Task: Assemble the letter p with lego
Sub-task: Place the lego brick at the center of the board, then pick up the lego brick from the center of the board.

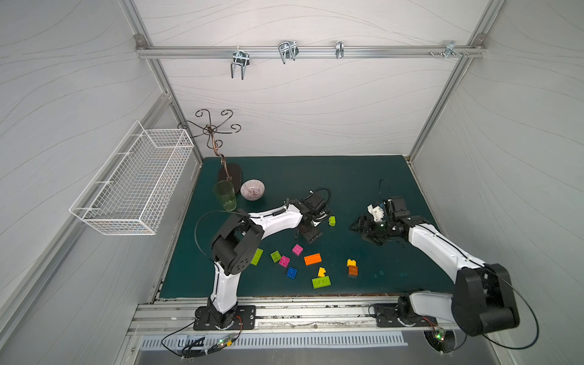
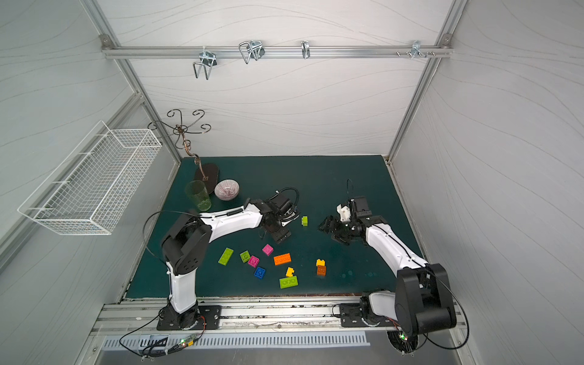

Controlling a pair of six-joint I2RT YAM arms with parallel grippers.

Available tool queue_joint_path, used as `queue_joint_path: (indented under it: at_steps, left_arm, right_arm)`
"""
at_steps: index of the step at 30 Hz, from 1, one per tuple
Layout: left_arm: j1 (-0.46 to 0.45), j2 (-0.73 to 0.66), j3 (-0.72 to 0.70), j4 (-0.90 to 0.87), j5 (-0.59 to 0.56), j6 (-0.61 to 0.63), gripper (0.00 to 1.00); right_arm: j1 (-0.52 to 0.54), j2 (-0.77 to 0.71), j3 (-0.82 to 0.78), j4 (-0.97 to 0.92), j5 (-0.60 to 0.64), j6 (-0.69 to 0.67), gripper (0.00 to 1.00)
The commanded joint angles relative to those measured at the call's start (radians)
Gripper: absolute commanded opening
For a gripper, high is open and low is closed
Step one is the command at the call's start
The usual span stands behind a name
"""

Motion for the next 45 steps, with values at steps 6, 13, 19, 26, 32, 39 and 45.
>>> queue_joint_path:
  at_steps: [6, 13, 19, 26, 32, 39, 45]
  left_arm:
    - [0.025, -0.018, 0.113, 0.101, 0.146, 0.102, 0.97]
    - [0.009, 0.169, 0.288, 0.034, 0.187, 0.157, 0.99]
    - [-0.013, 0.272, 0.399, -0.003, 0.151, 0.164, 0.91]
    - [-0.023, 0.361, 0.488, -0.039, 0.158, 0.171, 0.81]
    - [-0.039, 0.403, 0.547, -0.054, 0.179, 0.17, 0.76]
    - [-0.059, 0.454, 0.607, -0.083, 0.2, 0.163, 0.65]
    - [-0.059, 0.444, 0.566, -0.073, 0.19, 0.143, 0.56]
  right_arm:
    - [-0.039, 0.002, 0.047, 0.019, -0.017, 0.007, 0.77]
    - [-0.117, -0.079, -0.012, 0.003, -0.078, 0.009, 0.82]
    - [-0.152, -0.104, -0.027, -0.015, -0.107, -0.012, 0.82]
    - [-0.172, -0.086, -0.034, 0.001, -0.136, -0.016, 0.78]
    - [-0.176, -0.073, -0.038, 0.013, -0.152, -0.017, 0.76]
    - [-0.182, -0.054, -0.049, 0.025, -0.171, -0.021, 0.74]
    - [-0.187, -0.033, -0.051, 0.04, -0.187, -0.018, 0.74]
